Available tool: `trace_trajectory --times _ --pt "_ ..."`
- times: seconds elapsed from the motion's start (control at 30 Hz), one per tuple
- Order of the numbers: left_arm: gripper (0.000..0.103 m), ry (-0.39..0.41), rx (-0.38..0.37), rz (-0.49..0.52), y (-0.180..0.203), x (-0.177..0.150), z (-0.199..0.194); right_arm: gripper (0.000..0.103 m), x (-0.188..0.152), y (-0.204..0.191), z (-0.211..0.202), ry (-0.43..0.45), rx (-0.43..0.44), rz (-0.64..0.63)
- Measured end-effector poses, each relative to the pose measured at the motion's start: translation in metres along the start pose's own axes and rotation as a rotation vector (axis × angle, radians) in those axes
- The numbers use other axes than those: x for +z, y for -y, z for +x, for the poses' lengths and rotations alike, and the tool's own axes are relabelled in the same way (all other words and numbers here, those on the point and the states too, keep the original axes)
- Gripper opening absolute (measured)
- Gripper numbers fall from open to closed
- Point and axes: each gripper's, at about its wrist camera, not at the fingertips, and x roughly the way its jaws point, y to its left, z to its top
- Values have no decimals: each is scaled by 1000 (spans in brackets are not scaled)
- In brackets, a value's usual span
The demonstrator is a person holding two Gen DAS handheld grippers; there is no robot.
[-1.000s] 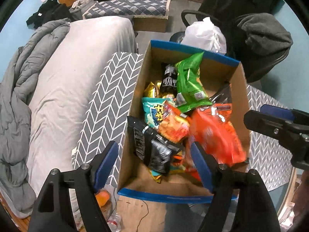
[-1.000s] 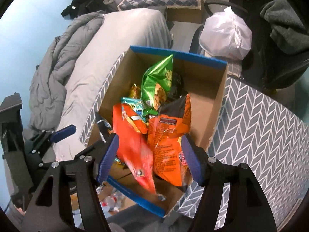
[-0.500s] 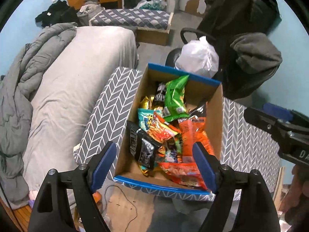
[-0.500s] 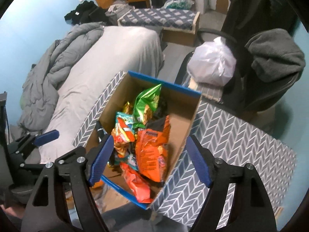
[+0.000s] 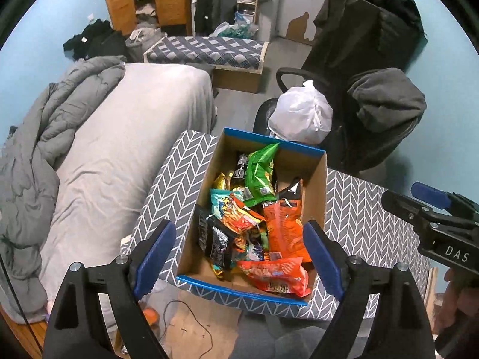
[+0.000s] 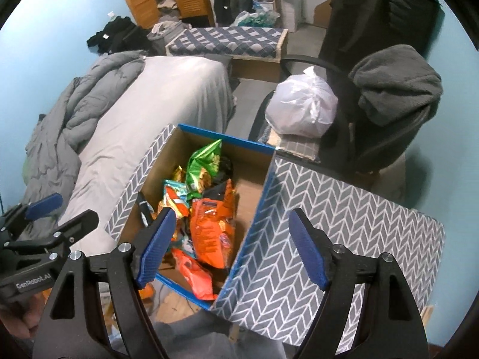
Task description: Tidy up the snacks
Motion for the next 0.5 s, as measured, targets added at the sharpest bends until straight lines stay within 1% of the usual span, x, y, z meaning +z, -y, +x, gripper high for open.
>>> trace_trajectory --times 0.5 --pt "88 27 -18 56 35 -3 -15 78 -15 30 -16 0 -20 46"
